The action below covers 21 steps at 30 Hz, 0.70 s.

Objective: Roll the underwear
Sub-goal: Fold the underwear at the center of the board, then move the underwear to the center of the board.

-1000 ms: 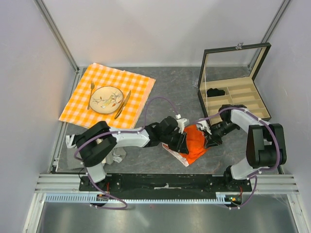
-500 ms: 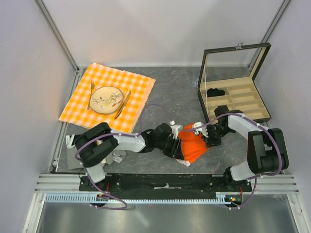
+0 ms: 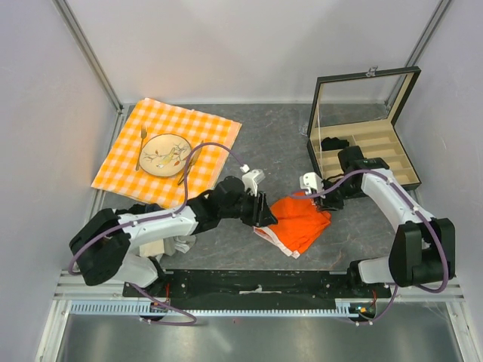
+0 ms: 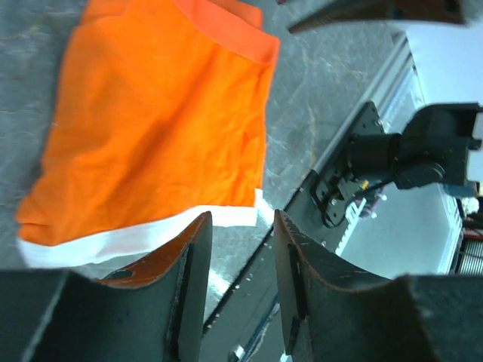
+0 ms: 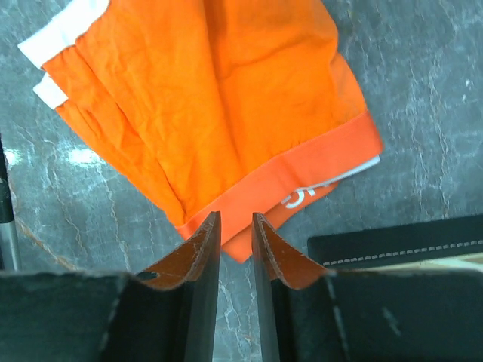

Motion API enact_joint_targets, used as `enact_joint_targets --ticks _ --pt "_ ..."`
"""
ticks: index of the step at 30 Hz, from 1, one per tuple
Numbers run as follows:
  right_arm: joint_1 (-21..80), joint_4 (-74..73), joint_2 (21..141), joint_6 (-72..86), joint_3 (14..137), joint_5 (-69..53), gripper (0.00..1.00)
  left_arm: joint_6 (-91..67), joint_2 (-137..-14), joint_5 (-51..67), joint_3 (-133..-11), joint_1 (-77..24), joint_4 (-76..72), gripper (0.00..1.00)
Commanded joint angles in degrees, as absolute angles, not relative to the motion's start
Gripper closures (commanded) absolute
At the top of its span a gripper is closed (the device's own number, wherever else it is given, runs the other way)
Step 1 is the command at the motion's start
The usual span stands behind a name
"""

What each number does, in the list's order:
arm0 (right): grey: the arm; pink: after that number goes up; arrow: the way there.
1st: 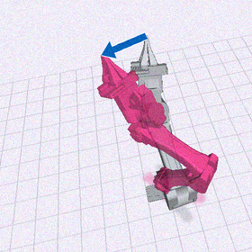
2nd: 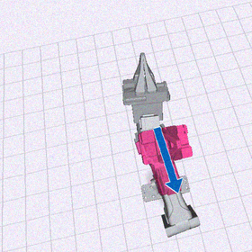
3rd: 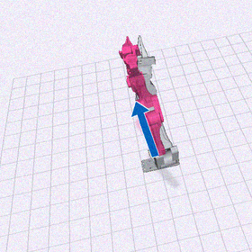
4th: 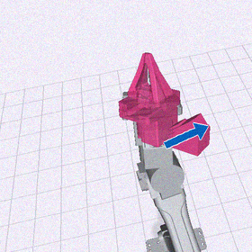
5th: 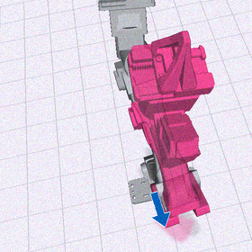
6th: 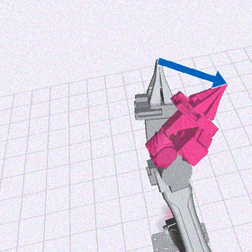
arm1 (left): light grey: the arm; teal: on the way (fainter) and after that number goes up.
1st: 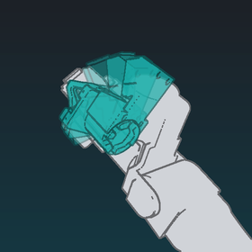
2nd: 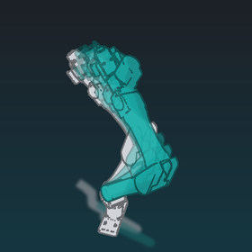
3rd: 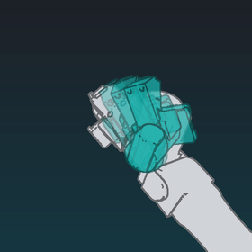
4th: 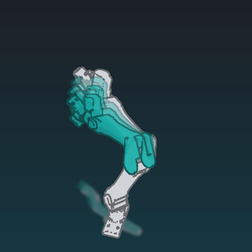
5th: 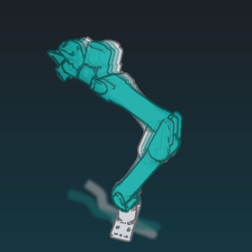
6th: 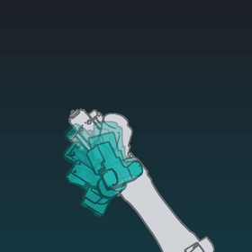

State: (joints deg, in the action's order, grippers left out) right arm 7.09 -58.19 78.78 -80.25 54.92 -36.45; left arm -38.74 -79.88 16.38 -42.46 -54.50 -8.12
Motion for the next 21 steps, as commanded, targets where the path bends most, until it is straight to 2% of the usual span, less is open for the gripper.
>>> enact_joint_targets --ticks 1,6,10,15,21 --pt "9.13 -60.30 79.44 -81.65 55.55 -40.61 0.70 -37.00 -83.13 16.78 -43.32 -51.60 -8.35 0.58" --pt "10.81 -55.47 82.26 -78.84 53.53 -38.15 0.71 -36.04 -92.71 19.42 -47.46 -50.54 -8.17 0.71" --pt "11.25 -52.74 84.46 -76.82 52.38 -35.86 0.73 -37.35 -96.32 20.92 -45.27 -50.45 -10.19 0.75" --pt "11.60 -51.51 85.78 -74.89 53.26 -35.24 0.73 -39.11 -100.45 21.18 -41.75 -50.19 -10.64 0.77" --pt "15.37 -48.01 87.62 -70.67 58.71 -34.90 0.73 -38.85 -99.15 19.42 -40.70 -47.03 -9.14 0.76"
